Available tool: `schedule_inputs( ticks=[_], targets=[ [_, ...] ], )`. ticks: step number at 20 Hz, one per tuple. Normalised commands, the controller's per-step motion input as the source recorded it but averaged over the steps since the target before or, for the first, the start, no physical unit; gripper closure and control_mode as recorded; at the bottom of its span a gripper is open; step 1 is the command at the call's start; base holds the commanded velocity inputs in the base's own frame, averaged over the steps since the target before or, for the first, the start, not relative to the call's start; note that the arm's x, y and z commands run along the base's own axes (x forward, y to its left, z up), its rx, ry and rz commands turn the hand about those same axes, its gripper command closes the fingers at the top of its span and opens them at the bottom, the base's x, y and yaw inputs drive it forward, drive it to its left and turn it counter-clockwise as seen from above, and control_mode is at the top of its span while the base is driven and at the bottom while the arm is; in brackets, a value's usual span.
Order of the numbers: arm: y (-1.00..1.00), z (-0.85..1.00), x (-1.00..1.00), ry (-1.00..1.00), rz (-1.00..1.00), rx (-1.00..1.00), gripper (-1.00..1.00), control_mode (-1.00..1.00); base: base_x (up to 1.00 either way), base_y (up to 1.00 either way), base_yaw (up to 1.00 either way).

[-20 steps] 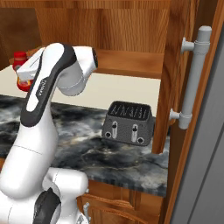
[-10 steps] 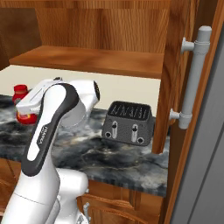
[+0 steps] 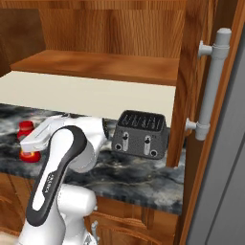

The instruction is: Take 2 condiments from the cabinet and move them on the counter near the stove.Make sure the condiments are lined up with each other, next to each other.

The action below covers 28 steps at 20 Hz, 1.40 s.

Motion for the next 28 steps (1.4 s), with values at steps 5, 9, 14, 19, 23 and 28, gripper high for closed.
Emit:
schedule_inputs(
  ticks=[5, 9, 14, 19, 23, 28],
  targets=[
    [0.0, 0.0, 0.0, 0.0, 0.0, 0.0, 1.0, 1.0, -0.98, -0.13, -0.01],
    [0.0, 0.0, 0.0, 0.0, 0.0, 0.0, 1.0, 1.0, -1.0, -0.24, -0.02],
    [0.0, 0.0, 0.0, 0.0, 0.0, 0.0, 1.0, 1.0, -0.79, -0.09, 0.05],
    [0.0, 0.0, 0.0, 0.0, 0.0, 0.0, 1.0, 1.0, -0.07, -0.16, -0.74],
    [0.0, 0.0, 0.0, 0.0, 0.0, 0.0, 1.0, 1.0, 0.0, 0.0, -1.0],
    [0.0, 0.0, 0.0, 0.0, 0.0, 0.0, 1.0, 1.0, 0.0, -0.05, -0.99]
  ],
)
